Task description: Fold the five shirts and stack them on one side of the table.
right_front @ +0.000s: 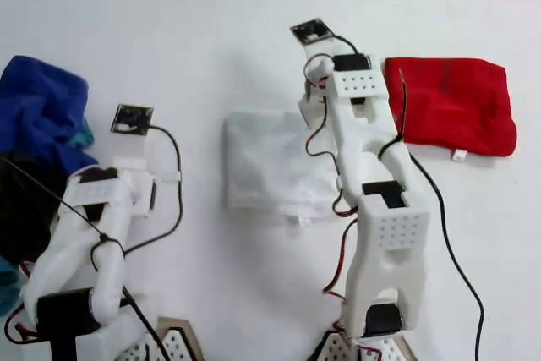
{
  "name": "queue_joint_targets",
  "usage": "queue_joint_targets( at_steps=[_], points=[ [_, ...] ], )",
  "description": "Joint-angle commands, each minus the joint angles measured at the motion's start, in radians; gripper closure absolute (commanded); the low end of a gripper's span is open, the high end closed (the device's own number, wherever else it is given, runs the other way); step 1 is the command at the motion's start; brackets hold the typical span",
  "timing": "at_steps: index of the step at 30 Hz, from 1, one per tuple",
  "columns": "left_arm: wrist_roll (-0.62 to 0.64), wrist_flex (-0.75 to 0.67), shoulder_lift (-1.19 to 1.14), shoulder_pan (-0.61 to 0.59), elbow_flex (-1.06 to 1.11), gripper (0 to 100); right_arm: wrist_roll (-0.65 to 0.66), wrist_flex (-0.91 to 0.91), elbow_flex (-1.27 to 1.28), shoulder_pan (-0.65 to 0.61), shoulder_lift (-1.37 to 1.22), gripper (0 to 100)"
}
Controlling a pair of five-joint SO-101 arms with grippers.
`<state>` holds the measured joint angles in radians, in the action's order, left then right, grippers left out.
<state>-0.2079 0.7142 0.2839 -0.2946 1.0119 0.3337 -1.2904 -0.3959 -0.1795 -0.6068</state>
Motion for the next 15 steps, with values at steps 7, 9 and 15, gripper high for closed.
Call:
queue_joint_targets(
  at_steps=[7,9,15],
  points=[
    [-0.005,-0.015,0.035,-0.005,-0.002,97,-0.003,0.081,-0.006,0.070,0.067,97.8],
    [-0.005,-0.015,0.035,-0.005,-0.002,97,-0.003,0.050,-0.034,0.076,0.067,97.8],
    [-0.005,-0.015,0.035,-0.005,-0.002,97,-0.009,-0.193,-0.279,0.077,0.067,97.8]
  ],
)
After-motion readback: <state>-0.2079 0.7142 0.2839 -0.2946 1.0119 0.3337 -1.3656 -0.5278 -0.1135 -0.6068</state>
